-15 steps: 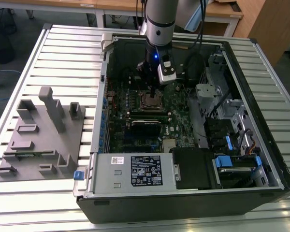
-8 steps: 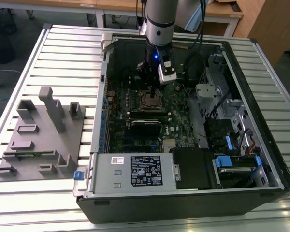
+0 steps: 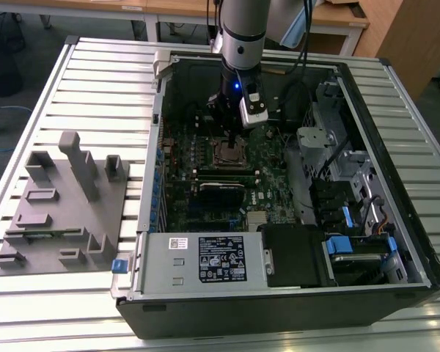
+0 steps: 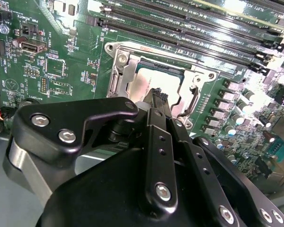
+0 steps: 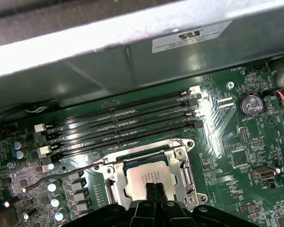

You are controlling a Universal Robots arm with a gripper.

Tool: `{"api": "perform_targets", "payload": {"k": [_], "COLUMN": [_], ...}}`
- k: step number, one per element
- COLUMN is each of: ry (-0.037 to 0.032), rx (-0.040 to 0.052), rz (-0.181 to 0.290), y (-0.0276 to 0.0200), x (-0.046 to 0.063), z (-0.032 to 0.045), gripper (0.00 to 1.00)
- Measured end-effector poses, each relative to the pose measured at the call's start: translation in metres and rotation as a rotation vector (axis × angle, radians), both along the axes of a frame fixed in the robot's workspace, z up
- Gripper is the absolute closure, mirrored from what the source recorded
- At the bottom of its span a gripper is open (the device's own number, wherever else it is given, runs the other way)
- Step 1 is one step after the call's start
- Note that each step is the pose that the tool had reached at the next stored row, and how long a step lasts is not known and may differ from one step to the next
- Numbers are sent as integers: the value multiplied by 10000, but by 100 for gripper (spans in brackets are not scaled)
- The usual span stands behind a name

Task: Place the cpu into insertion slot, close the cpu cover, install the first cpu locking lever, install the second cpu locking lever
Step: 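Close the cpu cover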

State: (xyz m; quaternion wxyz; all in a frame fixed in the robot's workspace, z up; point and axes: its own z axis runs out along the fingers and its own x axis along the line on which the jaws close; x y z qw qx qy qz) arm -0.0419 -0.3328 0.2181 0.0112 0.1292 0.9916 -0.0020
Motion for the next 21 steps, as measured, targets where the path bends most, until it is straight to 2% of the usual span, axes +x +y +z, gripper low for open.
{"api": "perform_targets", "payload": {"k": [8,16,21], "ry": [-1,0,0], "rx": [1,0,-1], "rz": [504,1411,1489], "y": [0,0,0], "x": [0,-2,-26], "z": [-7,-13,-21], "gripper": [90,90,90]}}
